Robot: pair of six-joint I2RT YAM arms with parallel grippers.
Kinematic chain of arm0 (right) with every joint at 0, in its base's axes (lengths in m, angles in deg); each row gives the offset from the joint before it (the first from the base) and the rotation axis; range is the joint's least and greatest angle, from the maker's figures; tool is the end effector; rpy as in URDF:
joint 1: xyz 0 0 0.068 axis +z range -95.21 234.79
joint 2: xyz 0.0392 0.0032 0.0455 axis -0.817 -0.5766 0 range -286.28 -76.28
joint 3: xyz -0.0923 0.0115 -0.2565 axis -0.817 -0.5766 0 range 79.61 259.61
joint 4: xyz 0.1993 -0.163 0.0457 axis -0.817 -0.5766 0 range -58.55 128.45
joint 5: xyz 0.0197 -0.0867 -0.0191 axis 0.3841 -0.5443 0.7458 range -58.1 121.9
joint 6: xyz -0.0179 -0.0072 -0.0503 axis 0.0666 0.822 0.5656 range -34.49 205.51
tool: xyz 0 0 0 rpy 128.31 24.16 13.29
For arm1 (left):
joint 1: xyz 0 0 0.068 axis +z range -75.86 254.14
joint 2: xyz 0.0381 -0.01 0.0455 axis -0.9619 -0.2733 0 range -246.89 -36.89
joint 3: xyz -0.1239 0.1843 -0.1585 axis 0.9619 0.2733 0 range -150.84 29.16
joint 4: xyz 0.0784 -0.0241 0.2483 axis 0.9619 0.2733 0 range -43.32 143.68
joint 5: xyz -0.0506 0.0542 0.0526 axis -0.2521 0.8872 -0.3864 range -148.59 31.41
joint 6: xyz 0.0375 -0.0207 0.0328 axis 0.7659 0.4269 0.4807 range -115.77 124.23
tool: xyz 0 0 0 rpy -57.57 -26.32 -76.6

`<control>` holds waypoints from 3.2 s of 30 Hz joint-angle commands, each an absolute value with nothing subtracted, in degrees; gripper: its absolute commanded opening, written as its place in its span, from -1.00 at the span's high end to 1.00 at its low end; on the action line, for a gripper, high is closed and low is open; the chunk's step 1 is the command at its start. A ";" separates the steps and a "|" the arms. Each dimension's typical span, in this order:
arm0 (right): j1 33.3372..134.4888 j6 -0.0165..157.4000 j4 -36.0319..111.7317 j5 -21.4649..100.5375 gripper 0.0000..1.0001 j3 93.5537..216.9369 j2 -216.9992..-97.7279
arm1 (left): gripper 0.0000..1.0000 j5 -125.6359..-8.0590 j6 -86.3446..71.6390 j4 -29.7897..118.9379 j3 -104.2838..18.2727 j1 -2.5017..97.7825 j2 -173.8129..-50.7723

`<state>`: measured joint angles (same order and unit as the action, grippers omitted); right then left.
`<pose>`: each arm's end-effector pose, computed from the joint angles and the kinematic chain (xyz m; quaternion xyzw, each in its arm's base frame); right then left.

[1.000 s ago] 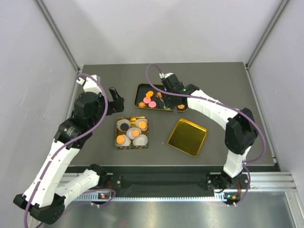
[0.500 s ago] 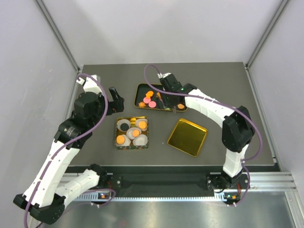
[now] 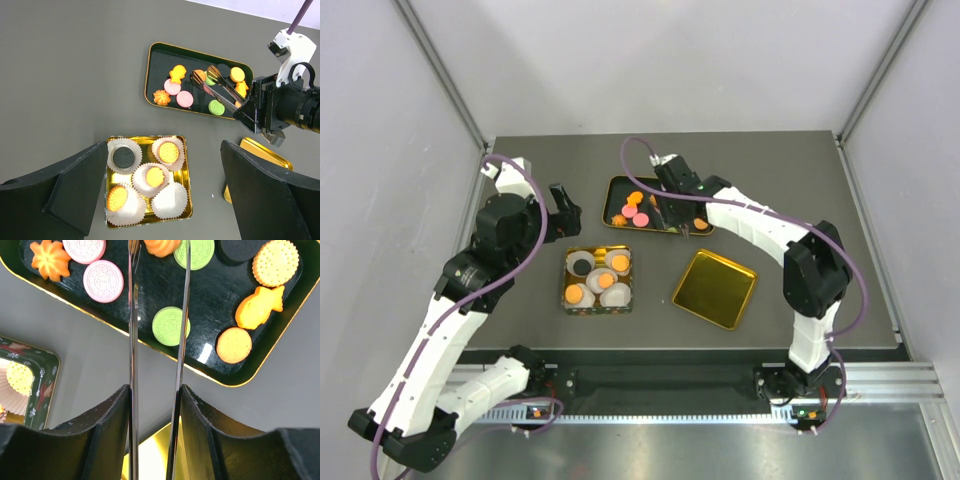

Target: Pack the cookies

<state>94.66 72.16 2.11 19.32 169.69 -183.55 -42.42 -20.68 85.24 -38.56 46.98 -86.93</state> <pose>0.3233 0.2601 0.2632 -0.1832 0.9267 0.0463 0.3247 0.1530 -0.0673 0.4089 -0.0638 0.8168 -0.1424 0.5555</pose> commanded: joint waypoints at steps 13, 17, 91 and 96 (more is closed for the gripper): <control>94.07 73.03 4.08 19.68 0.15 173.13 -184.56 | -0.98 -41.97 -19.86 82.71 -40.53 47.07 -86.99; 93.99 73.11 4.08 19.59 0.14 173.48 -184.91 | -0.98 -41.89 -19.77 82.80 -40.45 47.07 -86.98; 120.70 65.20 -2.25 31.63 0.26 148.96 -154.15 | -0.98 -41.98 -19.86 81.31 -39.65 47.07 -87.42; 120.79 65.20 -2.25 31.54 0.24 148.78 -154.42 | -0.98 -41.89 -19.86 81.40 -39.39 47.07 -87.25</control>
<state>119.56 65.74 -3.38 31.78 148.58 -154.50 -42.44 -20.66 83.93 -38.56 46.98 -87.67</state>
